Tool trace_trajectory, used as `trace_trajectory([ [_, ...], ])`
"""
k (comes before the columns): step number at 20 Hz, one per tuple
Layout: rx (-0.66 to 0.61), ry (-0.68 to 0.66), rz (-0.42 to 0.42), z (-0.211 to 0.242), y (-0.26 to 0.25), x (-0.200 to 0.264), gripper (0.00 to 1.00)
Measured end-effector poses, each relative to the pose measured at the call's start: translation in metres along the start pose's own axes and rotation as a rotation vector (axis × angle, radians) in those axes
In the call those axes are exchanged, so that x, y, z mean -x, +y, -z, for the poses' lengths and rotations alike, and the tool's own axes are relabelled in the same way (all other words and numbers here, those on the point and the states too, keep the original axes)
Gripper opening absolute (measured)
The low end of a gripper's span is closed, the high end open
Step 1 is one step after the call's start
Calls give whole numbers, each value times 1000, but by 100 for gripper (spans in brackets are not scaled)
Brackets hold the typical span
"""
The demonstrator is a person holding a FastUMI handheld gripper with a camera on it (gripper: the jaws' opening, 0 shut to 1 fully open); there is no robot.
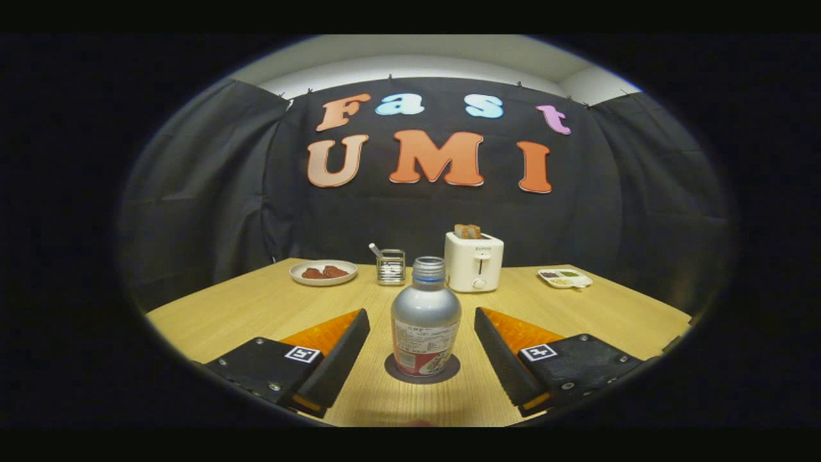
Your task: Take the bottle from table, then pour the juice into the cup, finally place the bottle on the coaster
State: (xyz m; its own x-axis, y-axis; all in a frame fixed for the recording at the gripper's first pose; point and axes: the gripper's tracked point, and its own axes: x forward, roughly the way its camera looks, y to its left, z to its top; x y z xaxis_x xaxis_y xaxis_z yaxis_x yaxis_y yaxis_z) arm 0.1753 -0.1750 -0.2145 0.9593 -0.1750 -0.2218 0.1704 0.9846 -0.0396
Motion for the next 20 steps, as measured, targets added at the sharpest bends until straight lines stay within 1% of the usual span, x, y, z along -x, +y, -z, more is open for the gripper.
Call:
trace_trajectory([
  [6,-7,-111,-16,-66,-7,64,98],
  [9,-13,-166,-41,-94,-2,100,97],
  [12,-21,-218,-24,-115,-8,134,97],
  [16,-42,-249,-50,-127,0,162,97],
  [20,-4,-245,-21,-126,0,173,97],
])
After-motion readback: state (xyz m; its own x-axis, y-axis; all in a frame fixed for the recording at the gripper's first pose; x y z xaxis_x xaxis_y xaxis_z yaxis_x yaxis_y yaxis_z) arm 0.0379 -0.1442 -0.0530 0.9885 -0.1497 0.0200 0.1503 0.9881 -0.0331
